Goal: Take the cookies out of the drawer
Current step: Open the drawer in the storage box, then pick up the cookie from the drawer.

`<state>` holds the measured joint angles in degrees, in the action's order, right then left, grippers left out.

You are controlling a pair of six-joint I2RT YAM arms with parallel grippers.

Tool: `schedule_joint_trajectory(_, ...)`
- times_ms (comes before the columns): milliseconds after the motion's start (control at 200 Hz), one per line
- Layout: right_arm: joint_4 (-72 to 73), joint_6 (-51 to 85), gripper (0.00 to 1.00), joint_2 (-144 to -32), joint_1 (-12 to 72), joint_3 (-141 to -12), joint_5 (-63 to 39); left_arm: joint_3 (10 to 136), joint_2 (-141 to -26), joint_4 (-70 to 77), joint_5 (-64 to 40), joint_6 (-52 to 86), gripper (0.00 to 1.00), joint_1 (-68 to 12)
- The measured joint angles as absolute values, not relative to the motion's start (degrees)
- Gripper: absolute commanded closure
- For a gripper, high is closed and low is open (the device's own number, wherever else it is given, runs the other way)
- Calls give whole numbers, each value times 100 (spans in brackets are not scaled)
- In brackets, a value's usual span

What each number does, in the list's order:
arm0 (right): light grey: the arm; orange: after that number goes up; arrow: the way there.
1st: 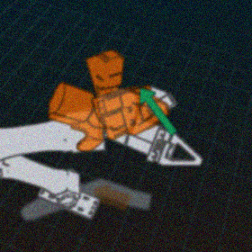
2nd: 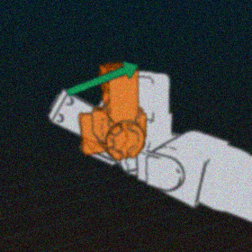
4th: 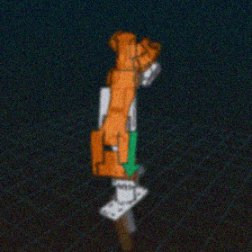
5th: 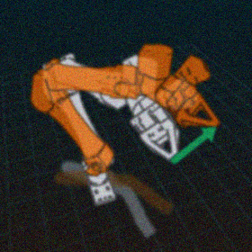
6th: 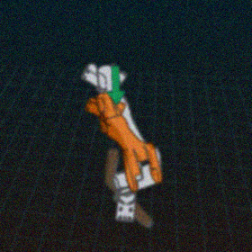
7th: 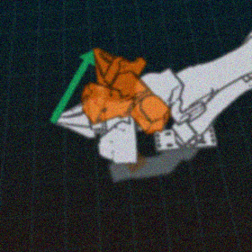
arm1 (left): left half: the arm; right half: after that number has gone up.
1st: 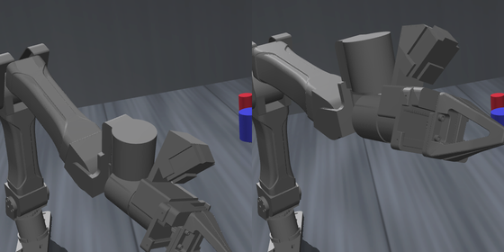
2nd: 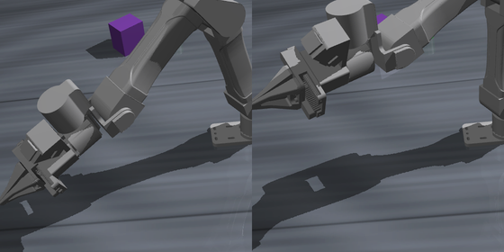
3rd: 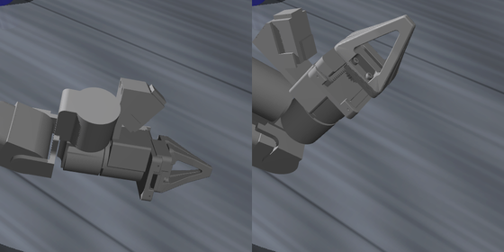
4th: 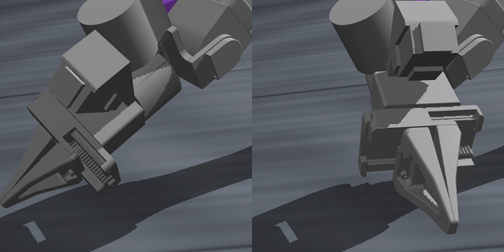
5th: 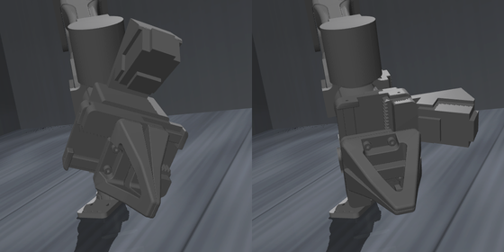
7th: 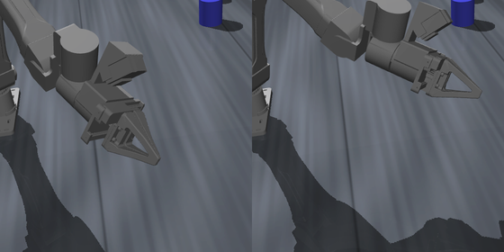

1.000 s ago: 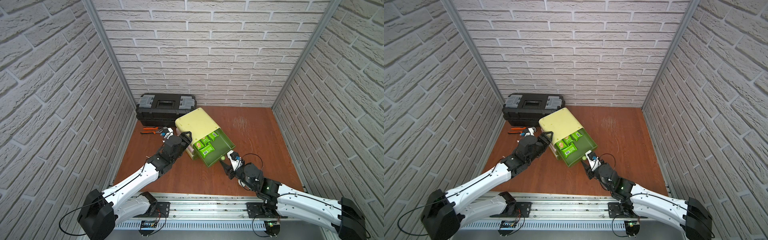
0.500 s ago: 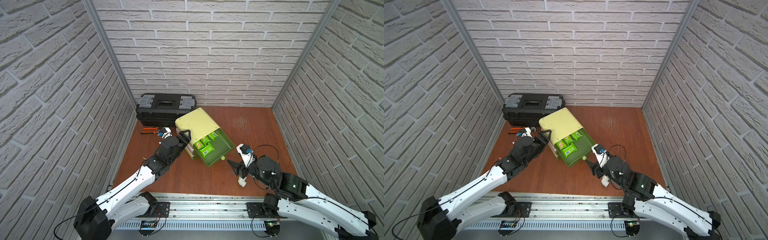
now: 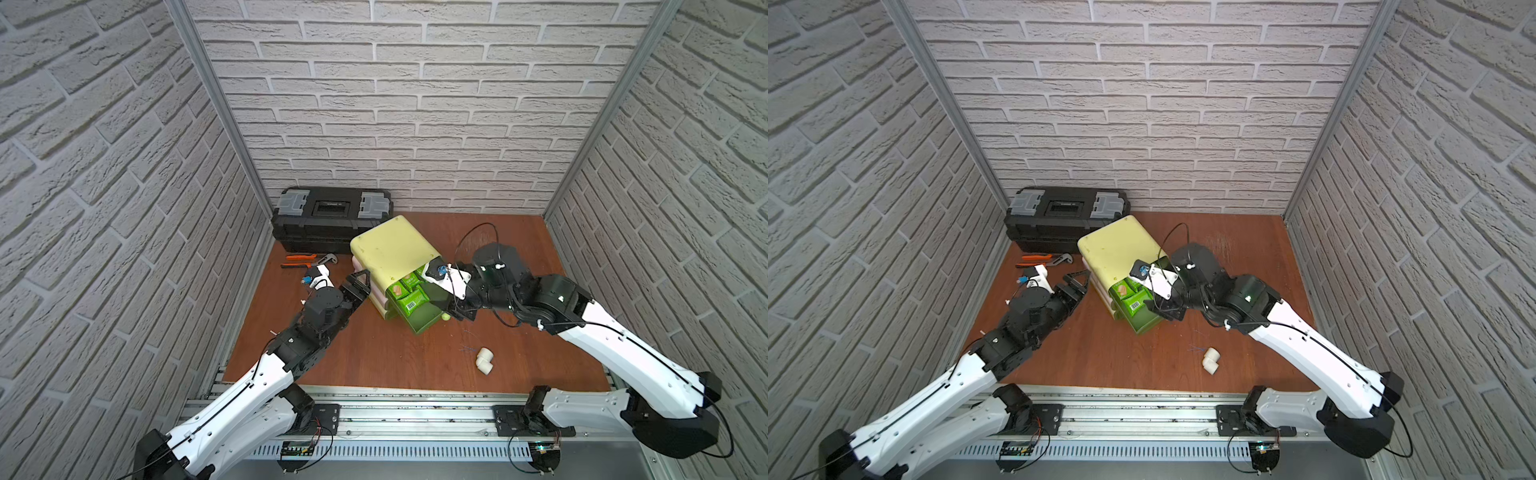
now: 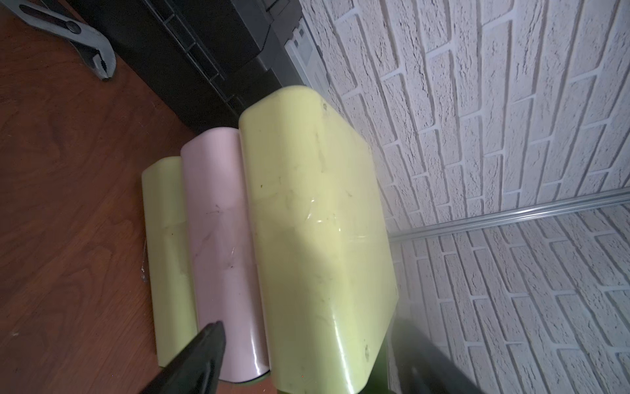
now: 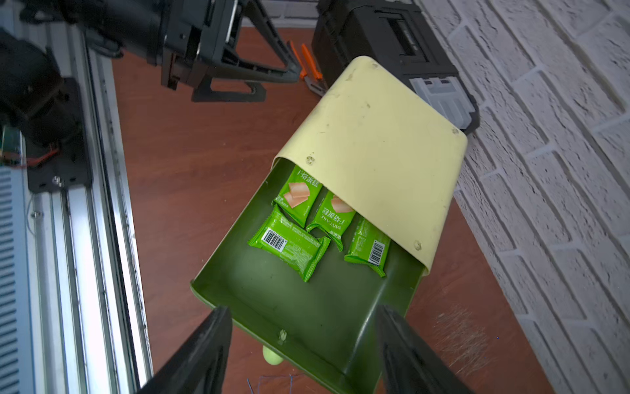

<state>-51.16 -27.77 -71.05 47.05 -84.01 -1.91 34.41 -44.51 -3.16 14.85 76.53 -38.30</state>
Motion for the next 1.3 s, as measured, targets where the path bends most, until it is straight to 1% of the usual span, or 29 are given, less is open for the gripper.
schedule_joint_trajectory(215,-6289,-4600,28,-8305,4687,-9633,-646,3400,-4167,-495,1238,7424,19,-3793)
schedule_joint_trajectory(440,-6934,-5618,29,-9164,4681,-10178,-655,3277,-3741,-637,1013,7190,20,-3636)
schedule_joint_trajectory(585,-7131,-5983,30,-9631,4681,-10427,-537,3079,-3599,-694,860,7150,20,-3433)
schedule_joint_trajectory(755,-7157,-6296,31,-9972,4670,-10436,-395,2985,-3542,-698,644,7133,21,-3173)
schedule_joint_trajectory(1000,-7140,-6576,32,-10202,4670,-10436,-200,2956,-3553,-687,327,7111,21,-2816)
schedule_joint_trajectory(1300,-7109,-6694,34,-10558,4670,-10436,14,2851,-3555,-646,141,7113,21,-2665)
